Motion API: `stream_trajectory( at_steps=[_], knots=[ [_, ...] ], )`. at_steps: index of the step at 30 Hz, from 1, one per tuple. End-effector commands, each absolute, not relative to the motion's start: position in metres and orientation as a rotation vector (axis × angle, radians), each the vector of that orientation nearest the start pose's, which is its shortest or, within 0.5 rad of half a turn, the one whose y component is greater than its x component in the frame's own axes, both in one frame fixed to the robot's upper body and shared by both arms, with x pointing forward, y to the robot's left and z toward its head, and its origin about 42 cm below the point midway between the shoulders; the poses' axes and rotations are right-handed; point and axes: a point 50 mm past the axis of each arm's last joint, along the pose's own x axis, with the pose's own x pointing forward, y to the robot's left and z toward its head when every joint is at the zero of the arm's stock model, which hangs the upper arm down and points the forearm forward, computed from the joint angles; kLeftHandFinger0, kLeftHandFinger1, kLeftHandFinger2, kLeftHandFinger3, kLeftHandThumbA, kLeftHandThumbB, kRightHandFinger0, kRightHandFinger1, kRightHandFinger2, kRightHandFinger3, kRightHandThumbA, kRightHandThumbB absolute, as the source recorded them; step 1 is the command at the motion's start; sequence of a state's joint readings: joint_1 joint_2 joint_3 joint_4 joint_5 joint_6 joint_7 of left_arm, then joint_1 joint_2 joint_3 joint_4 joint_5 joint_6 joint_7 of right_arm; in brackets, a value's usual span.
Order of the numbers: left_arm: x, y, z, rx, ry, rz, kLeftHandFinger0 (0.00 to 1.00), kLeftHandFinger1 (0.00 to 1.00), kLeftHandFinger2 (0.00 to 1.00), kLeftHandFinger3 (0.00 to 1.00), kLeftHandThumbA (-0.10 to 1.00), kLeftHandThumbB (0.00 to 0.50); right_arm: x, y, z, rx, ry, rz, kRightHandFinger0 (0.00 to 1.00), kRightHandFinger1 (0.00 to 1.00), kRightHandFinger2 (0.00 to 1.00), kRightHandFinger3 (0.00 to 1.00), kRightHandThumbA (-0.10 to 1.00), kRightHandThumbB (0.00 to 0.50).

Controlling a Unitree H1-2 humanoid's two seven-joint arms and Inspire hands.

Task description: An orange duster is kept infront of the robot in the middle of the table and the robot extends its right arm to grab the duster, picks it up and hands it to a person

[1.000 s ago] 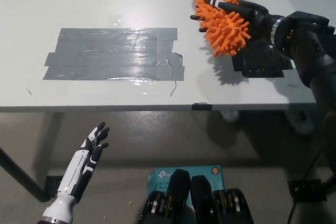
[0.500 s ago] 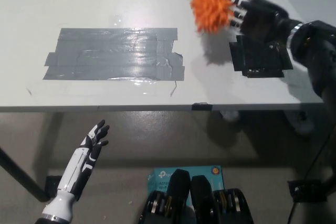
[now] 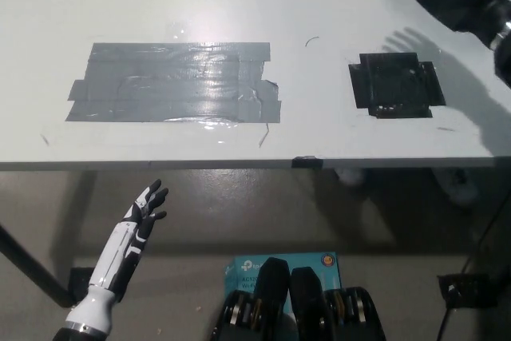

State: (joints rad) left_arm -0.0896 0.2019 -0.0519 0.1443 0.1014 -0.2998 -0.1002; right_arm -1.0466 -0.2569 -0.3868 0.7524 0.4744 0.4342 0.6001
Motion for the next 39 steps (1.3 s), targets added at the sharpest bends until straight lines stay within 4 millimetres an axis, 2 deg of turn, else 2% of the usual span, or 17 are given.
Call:
stream_trajectory(
  at_steps=[1,4,7,9,11,12,15,17,19,21,23,26,28,30,31,35,39],
  knots=[
    [0.317,0.258,0.118,0.336,-0.288,-0.216,0.95,1.0,0.99,1.0,1.0,0.174,0.476,-0.292,0.399,0.485,-0.418,0.724,1.0,1.0,1.0,1.0,1.0,0.5],
    [0.318,0.258,0.118,0.338,-0.287,-0.217,0.95,1.0,0.99,1.0,1.0,0.175,0.432,-0.293,0.395,0.44,-0.481,0.759,1.0,1.0,1.0,1.0,1.0,0.5],
    [0.319,0.26,0.119,0.342,-0.286,-0.21,0.95,1.0,0.99,1.0,1.0,0.178,0.364,-0.292,0.383,0.37,-0.538,0.824,1.0,1.0,1.0,1.0,1.0,0.5],
    [0.32,0.261,0.119,0.342,-0.286,-0.207,0.95,1.0,0.99,1.0,1.0,0.173,0.343,-0.291,0.377,0.354,-0.549,0.843,1.0,1.0,1.0,1.0,1.0,0.5],
    [0.319,0.262,0.118,0.346,-0.284,-0.204,0.94,1.0,0.99,1.0,1.0,0.166,0.314,-0.291,0.363,0.314,-0.561,0.88,1.0,1.0,1.0,1.0,1.0,0.5],
    [0.318,0.262,0.116,0.35,-0.279,-0.205,0.94,1.0,0.99,1.0,1.0,0.162,0.288,-0.291,0.348,0.26,-0.56,0.874,1.0,1.0,1.0,1.0,1.0,0.5],
    [0.316,0.261,0.115,0.35,-0.274,-0.206,0.95,1.0,1.0,1.0,1.0,0.152,0.265,-0.288,0.331,0.165,-0.558,0.744,1.0,1.0,1.0,1.0,1.0,0.5],
    [0.315,0.262,0.113,0.344,-0.267,-0.205,0.96,1.0,1.0,1.0,1.0,0.149,0.251,-0.279,0.308,0.039,-0.644,0.504,1.0,1.0,1.0,1.0,1.0,0.472],
    [0.314,0.262,0.111,0.339,-0.264,-0.204,0.95,1.0,0.99,1.0,1.0,0.15,0.249,-0.27,0.281,-0.029,-0.695,0.352,1.0,1.0,1.0,1.0,1.0,0.447],
    [0.314,0.262,0.109,0.337,-0.261,-0.203,0.95,1.0,0.99,1.0,1.0,0.149,0.25,-0.267,0.265,-0.053,-0.686,0.283,1.0,1.0,1.0,1.0,1.0,0.468],
    [0.313,0.262,0.11,0.344,-0.258,-0.203,0.95,1.0,0.99,1.0,1.0,0.149,0.256,-0.266,0.25,-0.09,-0.655,0.232,1.0,1.0,1.0,1.0,1.0,0.439],
    [0.309,0.263,0.107,0.35,-0.252,-0.202,0.94,1.0,0.99,1.0,1.0,0.147,0.276,-0.266,0.209,-0.166,-0.547,0.183,1.0,1.0,1.0,1.0,1.0,0.414],
    [0.305,0.261,0.103,0.337,-0.236,-0.205,0.95,1.0,1.0,1.0,1.0,0.16,0.284,-0.267,0.184,-0.162,-0.473,0.178,1.0,1.0,1.0,1.0,1.0,0.356],
    [0.304,0.261,0.102,0.334,-0.235,-0.205,0.95,1.0,1.0,1.0,1.0,0.16,0.286,-0.266,0.175,-0.153,-0.446,0.178,1.0,1.0,1.0,1.0,1.0,0.347],
    [0.301,0.26,0.1,0.329,-0.232,-0.204,0.95,1.0,1.0,1.0,1.0,0.168,0.291,-0.265,0.159,-0.147,-0.402,0.181,1.0,1.0,1.0,1.0,1.0,0.291],
    [0.294,0.261,0.095,0.313,-0.218,-0.186,0.94,1.0,1.0,1.0,0.98,0.187,0.291,-0.262,0.137,-0.207,-0.326,0.204,1.0,1.0,1.0,1.0,1.0,0.305],
    [0.288,0.26,0.091,0.302,-0.212,-0.182,0.96,1.0,1.0,1.0,0.97,0.207,0.285,-0.263,0.124,-0.245,-0.273,0.218,1.0,1.0,1.0,1.0,1.0,0.358]
  ],
)
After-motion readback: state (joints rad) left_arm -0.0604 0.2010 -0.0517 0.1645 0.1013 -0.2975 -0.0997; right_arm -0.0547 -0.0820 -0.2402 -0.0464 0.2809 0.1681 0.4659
